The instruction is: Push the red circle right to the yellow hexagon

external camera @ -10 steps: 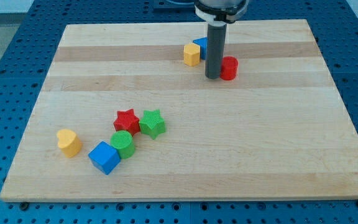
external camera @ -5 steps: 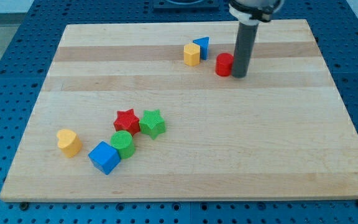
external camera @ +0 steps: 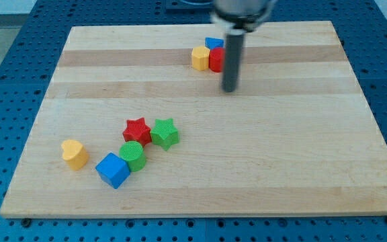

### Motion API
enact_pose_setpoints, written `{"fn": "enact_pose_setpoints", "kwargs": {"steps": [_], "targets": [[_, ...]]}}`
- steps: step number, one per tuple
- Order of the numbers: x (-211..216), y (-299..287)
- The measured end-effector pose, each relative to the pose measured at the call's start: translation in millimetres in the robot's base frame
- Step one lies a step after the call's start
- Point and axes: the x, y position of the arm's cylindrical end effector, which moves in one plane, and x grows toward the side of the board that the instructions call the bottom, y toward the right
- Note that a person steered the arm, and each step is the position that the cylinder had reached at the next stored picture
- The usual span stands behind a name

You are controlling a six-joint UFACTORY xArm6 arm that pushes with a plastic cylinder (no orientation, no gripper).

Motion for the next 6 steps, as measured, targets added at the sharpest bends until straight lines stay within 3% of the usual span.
{"fn": "enact_pose_setpoints", "kwargs": {"steps": [2,3,4,5,6], "targets": [[9.4,-198.6],[63.7,-287.0],[117.0,-311.4],[165.2,-282.3],[165.3,-194.7]]}}
